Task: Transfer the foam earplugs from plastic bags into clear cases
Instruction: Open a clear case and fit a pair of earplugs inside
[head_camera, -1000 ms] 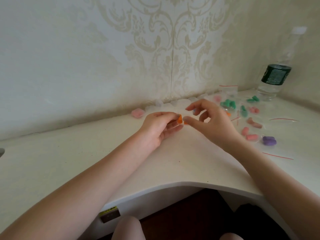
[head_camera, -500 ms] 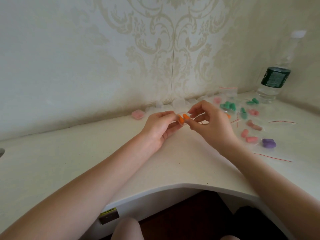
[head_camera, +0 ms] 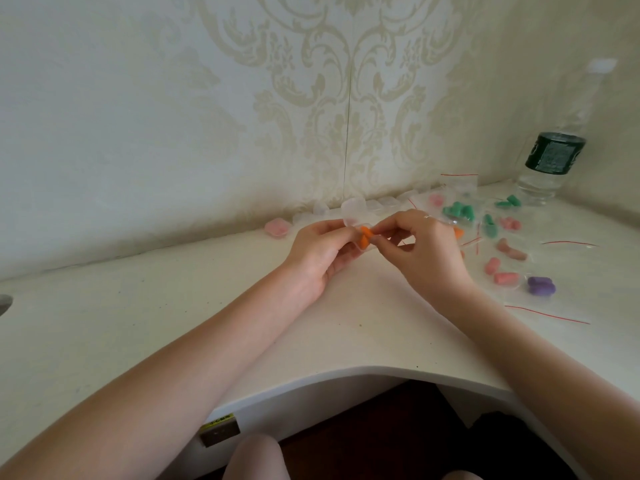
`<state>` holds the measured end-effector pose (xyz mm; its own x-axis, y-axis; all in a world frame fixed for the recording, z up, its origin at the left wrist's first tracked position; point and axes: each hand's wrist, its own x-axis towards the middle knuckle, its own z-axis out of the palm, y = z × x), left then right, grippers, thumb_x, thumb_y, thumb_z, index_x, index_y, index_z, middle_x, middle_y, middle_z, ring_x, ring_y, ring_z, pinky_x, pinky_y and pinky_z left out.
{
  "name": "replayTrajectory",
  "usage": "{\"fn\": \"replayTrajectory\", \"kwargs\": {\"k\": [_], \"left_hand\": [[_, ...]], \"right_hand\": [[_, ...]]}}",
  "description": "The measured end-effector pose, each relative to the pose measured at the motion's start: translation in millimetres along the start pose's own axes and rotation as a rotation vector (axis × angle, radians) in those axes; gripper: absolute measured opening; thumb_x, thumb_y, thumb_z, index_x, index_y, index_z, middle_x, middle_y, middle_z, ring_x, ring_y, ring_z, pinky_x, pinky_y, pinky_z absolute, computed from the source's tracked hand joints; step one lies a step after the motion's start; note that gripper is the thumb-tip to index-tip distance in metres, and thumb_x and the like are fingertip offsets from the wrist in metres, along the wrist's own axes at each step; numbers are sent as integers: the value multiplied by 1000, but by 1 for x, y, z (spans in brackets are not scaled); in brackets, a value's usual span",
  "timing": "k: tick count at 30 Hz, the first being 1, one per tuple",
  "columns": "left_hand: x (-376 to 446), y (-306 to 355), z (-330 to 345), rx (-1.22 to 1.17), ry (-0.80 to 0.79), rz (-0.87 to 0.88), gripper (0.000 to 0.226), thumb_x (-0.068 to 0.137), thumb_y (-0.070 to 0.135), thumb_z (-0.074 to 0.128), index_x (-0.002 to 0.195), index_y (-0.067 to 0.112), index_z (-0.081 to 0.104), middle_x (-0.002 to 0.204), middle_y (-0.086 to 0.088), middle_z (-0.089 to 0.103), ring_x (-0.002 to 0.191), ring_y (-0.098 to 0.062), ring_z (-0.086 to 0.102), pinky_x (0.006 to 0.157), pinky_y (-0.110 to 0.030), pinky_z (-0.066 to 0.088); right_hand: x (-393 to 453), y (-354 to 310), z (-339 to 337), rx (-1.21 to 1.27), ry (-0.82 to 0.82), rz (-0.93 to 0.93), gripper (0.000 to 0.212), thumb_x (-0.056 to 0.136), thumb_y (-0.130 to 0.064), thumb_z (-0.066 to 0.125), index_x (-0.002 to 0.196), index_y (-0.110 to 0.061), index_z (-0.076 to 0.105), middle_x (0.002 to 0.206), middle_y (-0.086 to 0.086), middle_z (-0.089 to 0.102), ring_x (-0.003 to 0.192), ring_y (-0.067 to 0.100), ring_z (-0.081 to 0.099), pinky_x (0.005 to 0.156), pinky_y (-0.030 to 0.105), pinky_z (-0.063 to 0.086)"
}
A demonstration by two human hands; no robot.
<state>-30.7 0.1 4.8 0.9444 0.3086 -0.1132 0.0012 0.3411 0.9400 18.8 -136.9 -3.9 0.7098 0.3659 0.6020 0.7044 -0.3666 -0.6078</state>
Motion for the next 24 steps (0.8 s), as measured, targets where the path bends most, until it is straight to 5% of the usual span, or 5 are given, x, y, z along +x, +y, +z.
{"fn": "replayTrajectory", "kwargs": {"k": [10, 15, 18, 20, 24], "left_hand": [[-2, 6, 0, -130, 24, -51, 15, 87, 0, 62, 100, 3, 65, 71, -7, 72, 65, -12, 70, 67, -22, 58], [-4, 9, 0, -144, -2, -62, 11, 90, 1, 57, 98, 5, 64, 66, -8, 71, 60, -12, 70, 64, -21, 58], [-3, 10, -2, -105, -52, -72, 14, 89, 0, 58, 101, 2, 65, 71, -9, 72, 62, -13, 69, 63, -21, 58], [-3, 8, -3, -52, -87, -84, 13, 87, 1, 61, 98, 4, 67, 73, -8, 72, 64, -13, 69, 64, -21, 58], [-3, 8, -3, 29, -139, -105, 11, 88, 1, 58, 82, 8, 65, 59, -1, 66, 52, -7, 62, 55, -16, 53]], "right_hand": [[-1, -4, -2, -32, 4, 8, 10, 87, -13, 63, 88, -12, 73, 76, -13, 62, 80, 0, 56, 66, 13, 47], [1, -7, -7, 205, -90, 154, 32, 81, -17, 56, 112, -24, 51, 100, -5, 59, 87, 9, 59, 79, 38, 56], [0, -8, -14, 219, -298, 148, 72, 79, -6, 64, 136, -32, 28, 126, -5, 45, 109, 0, 52, 88, 19, 51], [-1, -5, -13, 214, -349, 95, 93, 76, -7, 74, 144, -33, 18, 124, -8, 45, 111, -5, 51, 85, 9, 47], [2, 1, -8, 263, -205, 45, 79, 75, -11, 79, 139, -27, 37, 101, -8, 57, 91, 0, 58, 80, 17, 51]]}}
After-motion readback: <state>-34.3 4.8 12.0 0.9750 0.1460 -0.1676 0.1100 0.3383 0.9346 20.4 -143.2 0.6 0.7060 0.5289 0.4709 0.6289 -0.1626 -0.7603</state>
